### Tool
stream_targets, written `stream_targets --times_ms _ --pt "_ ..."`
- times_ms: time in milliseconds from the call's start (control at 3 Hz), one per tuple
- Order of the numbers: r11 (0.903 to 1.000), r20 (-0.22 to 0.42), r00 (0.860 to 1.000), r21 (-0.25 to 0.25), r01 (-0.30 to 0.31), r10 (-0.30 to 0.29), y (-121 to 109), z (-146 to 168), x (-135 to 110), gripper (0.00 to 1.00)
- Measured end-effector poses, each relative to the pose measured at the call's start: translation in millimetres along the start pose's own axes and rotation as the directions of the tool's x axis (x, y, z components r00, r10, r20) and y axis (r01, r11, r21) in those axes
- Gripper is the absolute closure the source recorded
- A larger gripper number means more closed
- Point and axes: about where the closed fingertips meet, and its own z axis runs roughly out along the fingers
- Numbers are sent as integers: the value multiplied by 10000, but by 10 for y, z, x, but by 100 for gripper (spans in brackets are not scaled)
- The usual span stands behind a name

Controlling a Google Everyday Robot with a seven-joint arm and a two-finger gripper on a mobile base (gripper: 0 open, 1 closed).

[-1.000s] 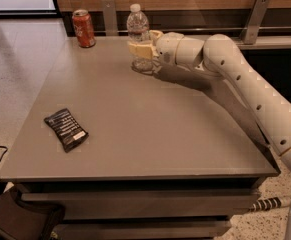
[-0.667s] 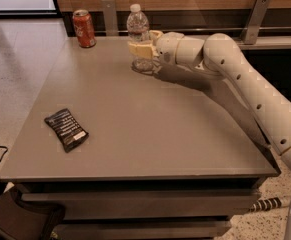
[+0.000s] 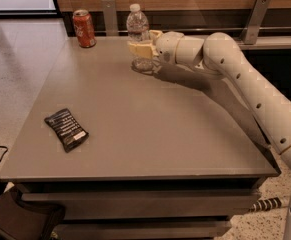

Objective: Place water bottle upright

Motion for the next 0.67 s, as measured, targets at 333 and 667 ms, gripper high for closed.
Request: stream_targets --times_ms 333,667 --pt "10000 0 10000 -2 0 0 0 1 -4 29" --pt "10000 0 10000 -2 0 0 0 1 -4 6"
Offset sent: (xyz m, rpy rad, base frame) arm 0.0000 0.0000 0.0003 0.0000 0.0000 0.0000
